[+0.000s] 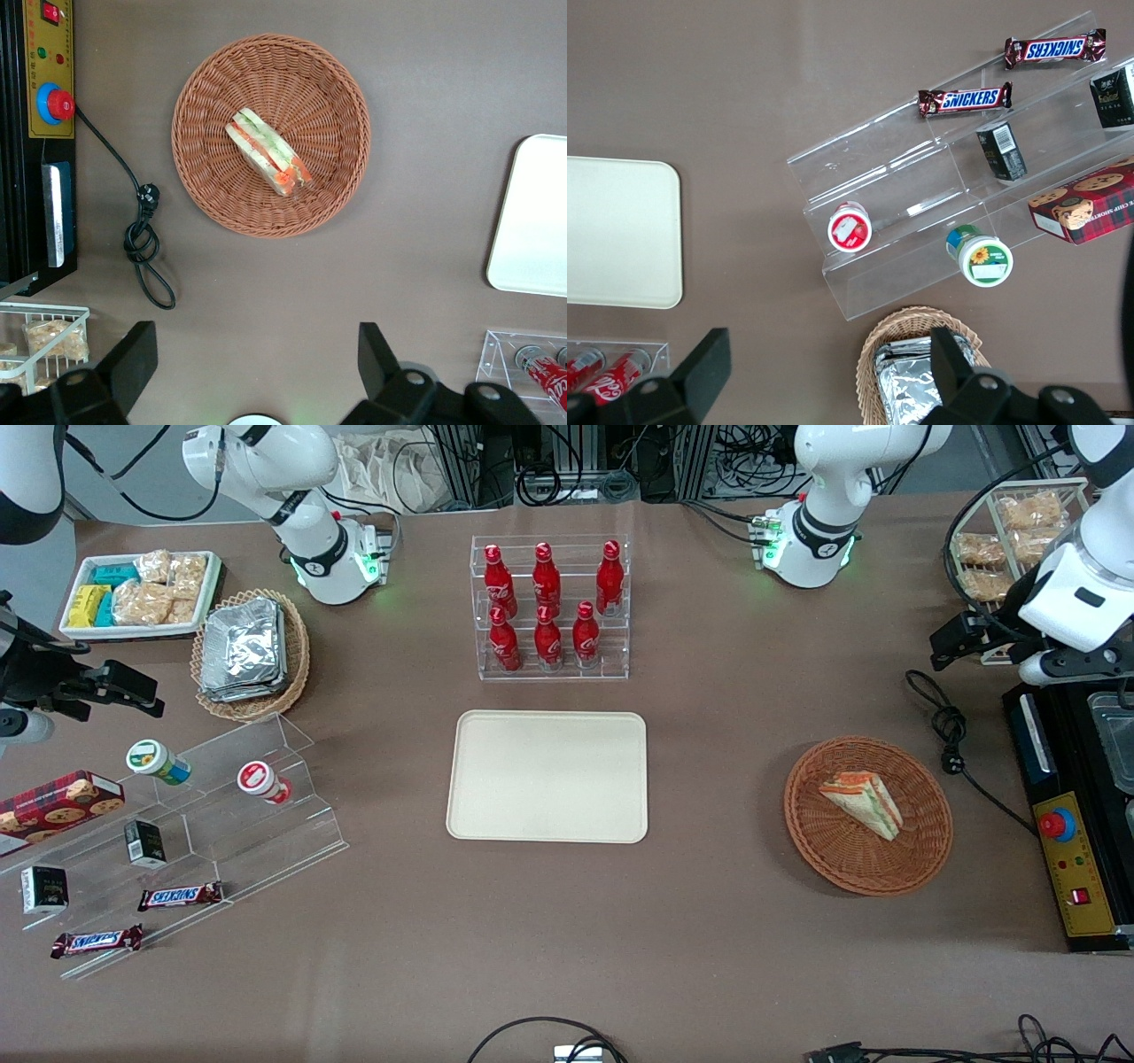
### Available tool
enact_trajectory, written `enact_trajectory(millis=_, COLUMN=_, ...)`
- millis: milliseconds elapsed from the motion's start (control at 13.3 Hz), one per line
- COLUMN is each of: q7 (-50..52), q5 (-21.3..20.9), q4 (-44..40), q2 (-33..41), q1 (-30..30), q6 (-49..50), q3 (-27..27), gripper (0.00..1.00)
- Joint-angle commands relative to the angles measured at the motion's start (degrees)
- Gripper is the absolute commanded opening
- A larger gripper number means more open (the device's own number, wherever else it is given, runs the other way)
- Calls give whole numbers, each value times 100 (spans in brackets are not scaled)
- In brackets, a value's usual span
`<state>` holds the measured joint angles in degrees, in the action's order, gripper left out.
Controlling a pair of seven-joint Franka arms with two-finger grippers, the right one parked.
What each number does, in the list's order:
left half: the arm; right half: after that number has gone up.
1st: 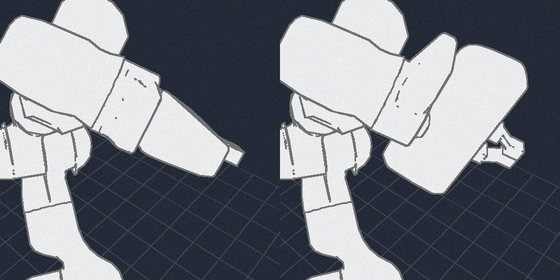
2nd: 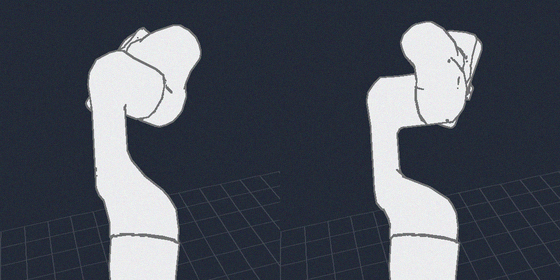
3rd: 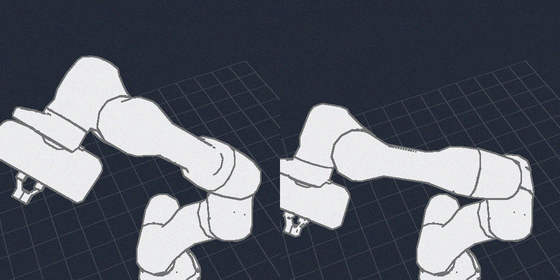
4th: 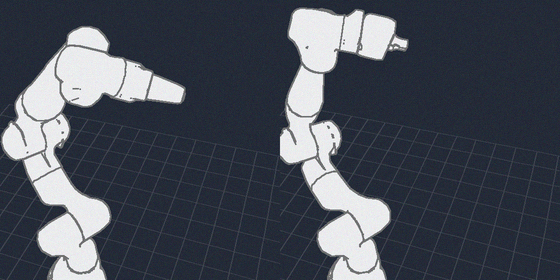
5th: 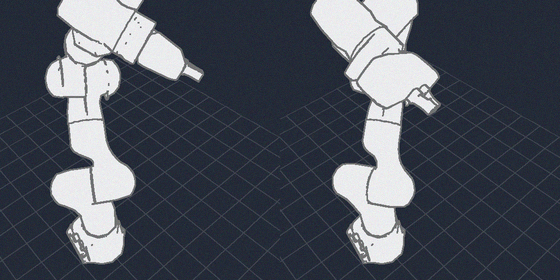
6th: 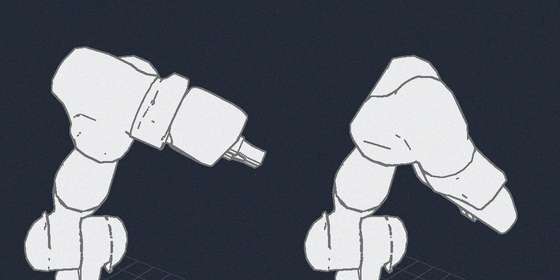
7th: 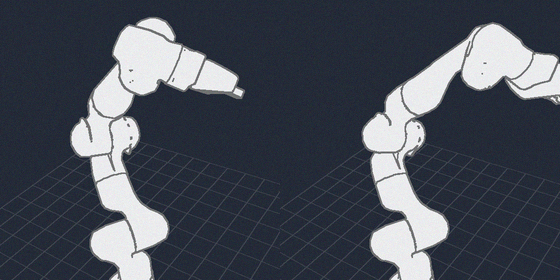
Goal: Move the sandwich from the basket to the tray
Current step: 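Move the left gripper over the wicker basket above the sandwich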
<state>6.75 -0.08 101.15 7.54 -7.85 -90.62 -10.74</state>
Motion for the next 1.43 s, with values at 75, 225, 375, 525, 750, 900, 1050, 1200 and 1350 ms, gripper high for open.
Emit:
enact_trajectory(millis=75, q7=-113, q5=16, q4=168, q2=195, q1=-6, q6=-17, q3=19, gripper=100)
enact_trajectory(millis=225, q7=-95, q5=25, q4=194, q2=152, q1=-24, q6=-157, q3=19, gripper=100)
enact_trajectory(millis=375, q7=-104, q5=-1, q4=527, q2=143, q1=-6, q6=-596, q3=28, gripper=100)
enact_trajectory(millis=525, q7=80, q5=16, q4=730, q2=90, q1=2, q6=-947, q3=19, gripper=100)
enact_trajectory(millis=750, q7=1000, q5=-1, q4=1029, q2=-164, q1=2, q6=-1598, q3=19, gripper=100)
enact_trajectory(millis=900, q7=1642, q5=-10, q4=1038, q2=-515, q1=11, q6=-1766, q3=19, gripper=100)
enact_trajectory(millis=1050, q7=2162, q5=-19, q4=1152, q2=-805, q1=20, q6=-2072, q3=19, gripper=100)
enact_trajectory(millis=1200, q7=2505, q5=-158, q4=1380, q2=-964, q1=20, q6=-2485, q3=19, gripper=100)
enact_trajectory(millis=1350, q7=2839, q5=-334, q4=1626, q2=-1175, q1=29, q6=-3047, q3=19, gripper=100)
